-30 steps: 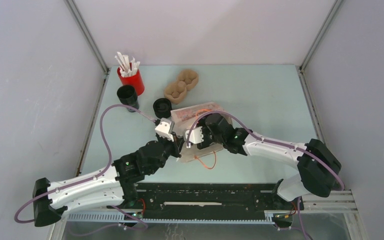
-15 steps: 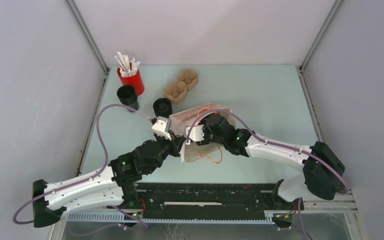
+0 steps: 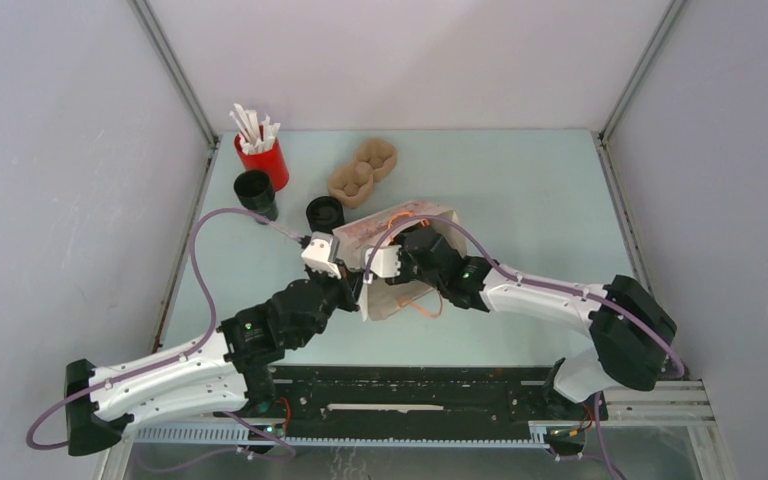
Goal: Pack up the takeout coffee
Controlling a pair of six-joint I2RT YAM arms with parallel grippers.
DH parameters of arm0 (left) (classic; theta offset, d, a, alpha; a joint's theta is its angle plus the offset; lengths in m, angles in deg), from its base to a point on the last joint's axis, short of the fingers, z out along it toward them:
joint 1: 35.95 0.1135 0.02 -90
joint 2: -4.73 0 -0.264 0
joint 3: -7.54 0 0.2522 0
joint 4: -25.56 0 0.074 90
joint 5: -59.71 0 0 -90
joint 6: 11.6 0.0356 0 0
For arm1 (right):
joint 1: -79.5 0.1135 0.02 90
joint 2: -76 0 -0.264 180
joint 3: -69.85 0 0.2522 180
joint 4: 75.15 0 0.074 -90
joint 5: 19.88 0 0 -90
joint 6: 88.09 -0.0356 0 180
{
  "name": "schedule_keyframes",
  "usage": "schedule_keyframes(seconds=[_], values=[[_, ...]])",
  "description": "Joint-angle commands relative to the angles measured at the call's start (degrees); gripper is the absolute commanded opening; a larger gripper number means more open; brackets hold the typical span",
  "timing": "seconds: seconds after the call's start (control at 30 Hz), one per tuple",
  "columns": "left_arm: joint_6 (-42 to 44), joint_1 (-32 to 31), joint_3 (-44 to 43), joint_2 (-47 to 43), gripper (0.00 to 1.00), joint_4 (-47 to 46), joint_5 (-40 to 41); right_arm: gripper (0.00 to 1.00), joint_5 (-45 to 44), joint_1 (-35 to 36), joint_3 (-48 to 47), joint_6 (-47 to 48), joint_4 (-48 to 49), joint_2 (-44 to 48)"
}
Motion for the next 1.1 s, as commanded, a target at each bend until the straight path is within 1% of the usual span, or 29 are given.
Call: schedule_keyframes(seconds=[0.0,0.17,0.3,0.4,0.63,0.67,0.77,0.87,0.97,1.07], values=[[-2.71,-1.21,-2.60,-0.83,0.00,-1.51,-0.72,0.66,-3.02,0.68,-1.60,-2.45,-8.88,4.96],[-3.69,-1.21,-4.26,-1.26,0.00,0.70,3.17,0.79,-1.09,2.47,-2.73,-5.85,-18.89,11.05],[-4.21,-1.21,-6.32,-0.20,0.00,2.69,4.06,0.88,-3.41,4.70,-4.00,-8.88,-24.03,14.25],[-5.29,-1.21,-7.80,0.77,0.00,4.91,4.84,0.92,-4.92,7.07,-5.48,-11.29,-27.04,16.91],[-10.60,-1.21,-11.79,2.07,0.00,12.88,5.57,0.96,-9.03,14.11,-12.43,-19.71,-31.20,23.56],[-11.70,-1.21,-12.38,2.10,0.00,14.10,5.42,0.99,-9.73,15.17,-13.35,-20.91,-31.30,24.69],[-15.27,-1.21,-13.56,2.08,0.00,17.92,4.73,1.00,-13.24,18.08,-16.59,-25.46,-30.28,28.19],[-19.39,-1.12,-15.34,2.10,0.00,20.90,3.90,1.00,-16.27,17.82,-21.78,-32.49,-32.42,29.60],[-24.25,-1.12,-18.18,2.50,0.00,24.29,3.36,1.00,-22.12,16.94,-26.33,-37.26,-34.55,30.25],[-29.51,-1.12,-21.29,3.09,0.00,27.66,2.79,1.00,-23.61,14.46,-29.02,-40.87,-35.83,31.78]])
